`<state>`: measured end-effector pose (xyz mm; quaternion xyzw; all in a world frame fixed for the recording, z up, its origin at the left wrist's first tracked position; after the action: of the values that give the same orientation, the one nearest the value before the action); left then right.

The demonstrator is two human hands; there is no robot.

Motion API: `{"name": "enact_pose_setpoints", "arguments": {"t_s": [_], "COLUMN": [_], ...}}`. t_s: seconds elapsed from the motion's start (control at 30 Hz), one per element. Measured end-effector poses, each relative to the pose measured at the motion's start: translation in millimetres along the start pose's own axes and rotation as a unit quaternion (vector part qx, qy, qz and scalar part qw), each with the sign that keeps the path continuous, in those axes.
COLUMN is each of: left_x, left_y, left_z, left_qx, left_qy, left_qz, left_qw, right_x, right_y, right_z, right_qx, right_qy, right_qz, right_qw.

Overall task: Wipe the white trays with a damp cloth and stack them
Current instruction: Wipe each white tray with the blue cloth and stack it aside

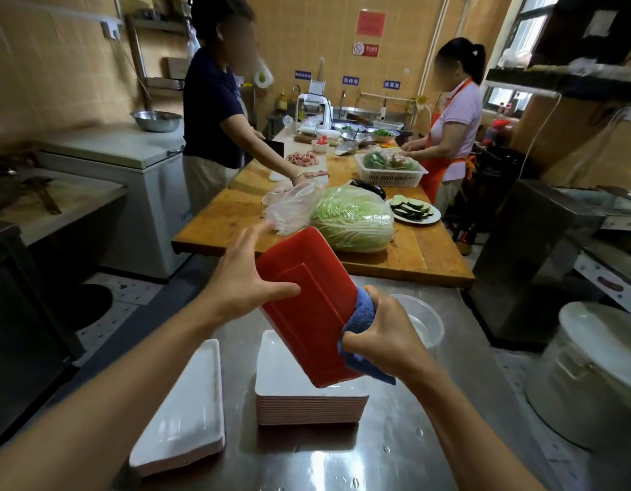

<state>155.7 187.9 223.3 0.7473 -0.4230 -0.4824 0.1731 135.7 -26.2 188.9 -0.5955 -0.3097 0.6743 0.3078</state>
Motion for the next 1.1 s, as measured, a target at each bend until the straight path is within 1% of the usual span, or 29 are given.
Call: {"name": "enact_pose_setpoints", "arguments": {"t_s": [0.07, 0.1, 0.13, 0.27, 0.37, 0.5, 0.57, 0.67, 0.77, 0.87, 0.97, 1.1], "left_x": [0.0, 1.0, 1.5, 4.2, 7.2, 12.5, 12.9, 9.6, 4.8, -2.9, -5.4, 2.3], "left_y": [6.4, 8.0, 9.1, 6.6, 3.9, 5.6, 7.9, 10.5, 8.1, -0.8, -10.4, -18.7], "left_z": [-6.6, -6.4, -5.7, 1.7, 7.5, 12.9, 15.9, 19.7, 26.1, 35.9, 43.3, 47.4], "left_qx": [0.018, 0.019, 0.021, 0.020, 0.015, 0.007, -0.004, -0.023, -0.060, -0.108, -0.145, -0.193], "left_qy": [-0.095, -0.119, -0.122, -0.058, -0.026, 0.008, 0.026, 0.055, 0.075, 0.104, 0.119, 0.125], "left_qz": [0.069, 0.109, 0.136, 0.185, 0.177, 0.147, 0.167, 0.210, 0.262, 0.318, 0.347, 0.386], "left_qw": [0.993, 0.987, 0.983, 0.981, 0.984, 0.989, 0.986, 0.976, 0.960, 0.936, 0.919, 0.893], "right_x": [-6.3, -8.6, -10.7, -15.9, -10.0, 4.2, 8.2, 15.2, 17.1, 6.1, -6.1, -10.8], "right_y": [-3.4, -5.4, -7.0, -12.2, -22.6, -50.1, -65.4, -80.3, -77.8, -58.1, -35.3, -18.7], "right_z": [0.9, 0.9, 0.7, -1.1, 0.7, 3.0, 4.0, 2.7, 0.2, -2.0, -4.6, -3.8], "right_qx": [-0.014, -0.022, -0.031, -0.064, -0.113, -0.191, -0.227, -0.258, -0.259, -0.226, -0.200, -0.194], "right_qy": [-0.016, -0.023, -0.029, -0.045, -0.037, 0.027, 0.065, 0.131, 0.176, 0.199, 0.204, 0.196], "right_qz": [0.021, 0.028, 0.032, 0.035, 0.053, 0.090, 0.105, 0.183, 0.255, 0.273, 0.250, 0.171], "right_qw": [1.000, 0.999, 0.999, 0.996, 0.992, 0.977, 0.966, 0.940, 0.915, 0.913, 0.925, 0.946]}}
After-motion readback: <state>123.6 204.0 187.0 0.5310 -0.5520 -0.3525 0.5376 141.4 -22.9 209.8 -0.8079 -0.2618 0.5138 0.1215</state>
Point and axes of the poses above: each hand's wrist, its own z-axis away from the middle knuckle, its own x-axis out of the palm, y = z × x, the point moved 5 cm from there along -z, towards the middle knuckle, and after that the axes turned 15 degrees about x, right-handed, at the moved point
